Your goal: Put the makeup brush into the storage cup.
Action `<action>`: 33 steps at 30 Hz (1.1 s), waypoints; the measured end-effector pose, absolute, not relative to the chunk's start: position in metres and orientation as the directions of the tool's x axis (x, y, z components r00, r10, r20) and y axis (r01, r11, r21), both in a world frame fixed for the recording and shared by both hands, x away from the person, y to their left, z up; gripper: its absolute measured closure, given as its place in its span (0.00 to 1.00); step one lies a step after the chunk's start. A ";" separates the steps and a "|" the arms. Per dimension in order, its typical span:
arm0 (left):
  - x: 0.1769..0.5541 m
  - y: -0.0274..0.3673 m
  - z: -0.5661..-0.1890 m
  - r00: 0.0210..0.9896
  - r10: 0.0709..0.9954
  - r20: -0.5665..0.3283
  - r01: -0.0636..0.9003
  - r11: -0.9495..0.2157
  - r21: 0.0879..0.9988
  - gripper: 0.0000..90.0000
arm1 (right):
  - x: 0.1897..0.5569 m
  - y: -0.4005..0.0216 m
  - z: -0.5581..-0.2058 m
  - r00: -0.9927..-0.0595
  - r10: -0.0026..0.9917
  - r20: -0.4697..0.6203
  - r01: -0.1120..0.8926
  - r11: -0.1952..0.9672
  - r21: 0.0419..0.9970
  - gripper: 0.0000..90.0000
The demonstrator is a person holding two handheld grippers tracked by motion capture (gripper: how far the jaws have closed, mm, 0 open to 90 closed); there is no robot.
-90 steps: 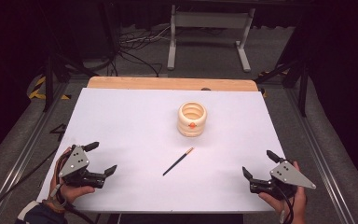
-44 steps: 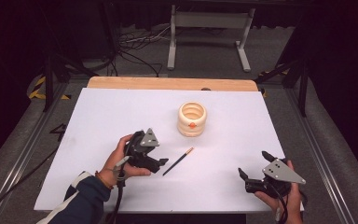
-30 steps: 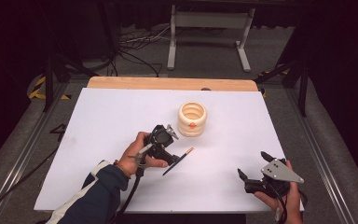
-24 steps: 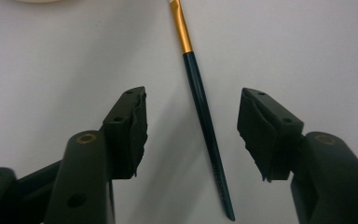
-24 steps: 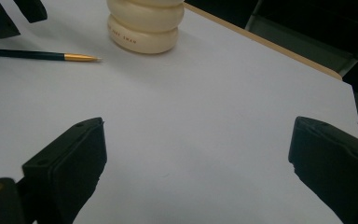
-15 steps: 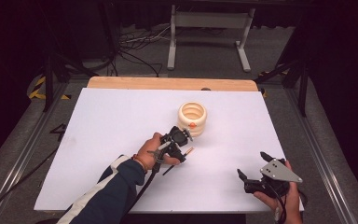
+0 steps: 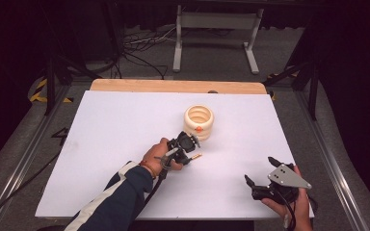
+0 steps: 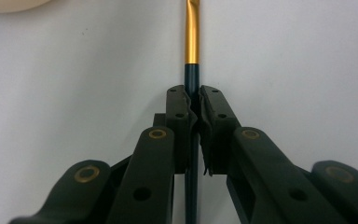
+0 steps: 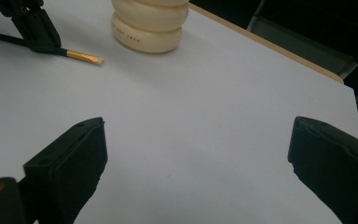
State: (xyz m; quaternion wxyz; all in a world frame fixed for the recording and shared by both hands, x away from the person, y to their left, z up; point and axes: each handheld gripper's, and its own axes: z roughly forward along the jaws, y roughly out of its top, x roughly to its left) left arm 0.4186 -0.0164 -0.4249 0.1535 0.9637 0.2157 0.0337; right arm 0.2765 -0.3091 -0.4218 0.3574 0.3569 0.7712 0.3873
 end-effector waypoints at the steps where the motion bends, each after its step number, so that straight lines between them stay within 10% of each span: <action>1: 0.419 -0.016 -0.424 0.908 0.419 0.003 0.398 -0.864 0.307 0.92 | 0.277 -0.309 -0.422 -0.488 0.828 -0.275 0.275 0.445 0.852 0.05; 33: 0.401 0.044 -0.357 0.874 0.477 0.091 0.247 -0.597 0.763 0.92 | 0.276 -0.310 -0.421 -0.478 0.834 -0.275 0.280 0.441 0.853 0.05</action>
